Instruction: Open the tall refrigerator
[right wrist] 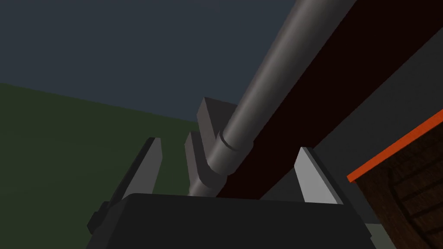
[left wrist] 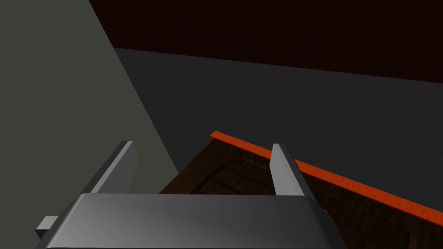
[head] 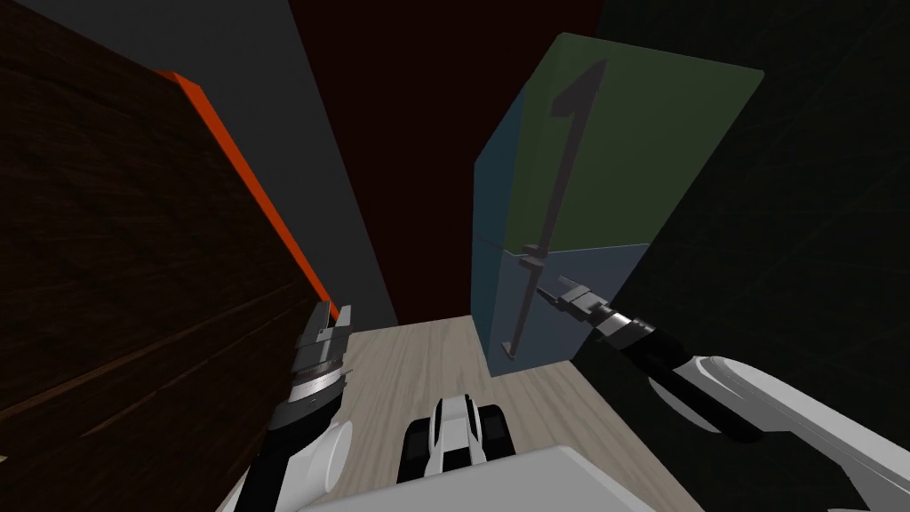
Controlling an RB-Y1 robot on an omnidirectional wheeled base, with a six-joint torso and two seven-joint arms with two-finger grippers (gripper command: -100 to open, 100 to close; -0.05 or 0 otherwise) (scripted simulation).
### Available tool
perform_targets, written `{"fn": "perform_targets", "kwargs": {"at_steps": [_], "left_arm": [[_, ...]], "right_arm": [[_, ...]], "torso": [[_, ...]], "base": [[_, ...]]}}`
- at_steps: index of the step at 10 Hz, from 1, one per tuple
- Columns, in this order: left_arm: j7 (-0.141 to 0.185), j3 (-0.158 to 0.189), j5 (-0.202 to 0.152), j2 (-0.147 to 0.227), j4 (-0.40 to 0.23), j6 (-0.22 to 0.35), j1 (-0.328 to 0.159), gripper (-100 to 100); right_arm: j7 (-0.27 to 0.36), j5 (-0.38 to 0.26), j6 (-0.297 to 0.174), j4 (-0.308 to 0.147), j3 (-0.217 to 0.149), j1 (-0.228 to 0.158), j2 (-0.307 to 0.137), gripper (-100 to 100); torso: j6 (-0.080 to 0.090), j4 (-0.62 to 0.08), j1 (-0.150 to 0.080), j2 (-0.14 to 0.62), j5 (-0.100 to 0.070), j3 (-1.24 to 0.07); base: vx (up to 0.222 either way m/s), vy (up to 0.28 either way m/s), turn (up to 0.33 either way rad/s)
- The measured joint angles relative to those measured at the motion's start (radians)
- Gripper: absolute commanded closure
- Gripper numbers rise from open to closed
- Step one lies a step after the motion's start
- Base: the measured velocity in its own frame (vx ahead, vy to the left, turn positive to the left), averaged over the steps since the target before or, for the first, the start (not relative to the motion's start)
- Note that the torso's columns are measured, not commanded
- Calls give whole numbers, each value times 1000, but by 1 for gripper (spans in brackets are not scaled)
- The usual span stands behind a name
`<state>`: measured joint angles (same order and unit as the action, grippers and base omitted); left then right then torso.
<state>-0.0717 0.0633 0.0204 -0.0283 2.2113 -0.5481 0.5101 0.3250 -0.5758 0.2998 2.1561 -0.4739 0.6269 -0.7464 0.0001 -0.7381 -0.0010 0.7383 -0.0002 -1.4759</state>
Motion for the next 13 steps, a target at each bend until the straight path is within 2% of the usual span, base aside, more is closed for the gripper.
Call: {"fn": "perform_targets", "kwargs": {"at_steps": [6,8,10,11,12,13], "left_arm": [[0,0,0,0,0,0,0,0],[0,0,0,0,0,0,0,0],[0,0,0,0,0,0,0,0],[0,0,0,0,0,0,0,0],[0,0,0,0,0,0,0,0],[0,0,0,0,0,0,0,0]], "right_arm": [[76,-101,-20,-30,-75,19,-143,-100],[102,-136,-26,-38,-97,25,-178,-100],[98,-134,-29,-36,-107,30,-191,-100],[96,-134,-30,-36,-109,31,-193,100],[96,-134,-33,-38,-113,29,-192,100],[91,-130,-36,-20,-110,33,-192,100]], "torso": [[0,0,2,0,1,0],[0,0,0,-1,0,0],[0,1,-1,-3,0,-2],[0,1,-1,-1,0,-1],[-2,1,1,1,-1,2],[-2,0,-2,5,0,4]], "base": [[35,78,-39],[30,59,-24],[77,25,-8],[12,-4,-14],[-67,-107,1],[-194,-283,44]]}}
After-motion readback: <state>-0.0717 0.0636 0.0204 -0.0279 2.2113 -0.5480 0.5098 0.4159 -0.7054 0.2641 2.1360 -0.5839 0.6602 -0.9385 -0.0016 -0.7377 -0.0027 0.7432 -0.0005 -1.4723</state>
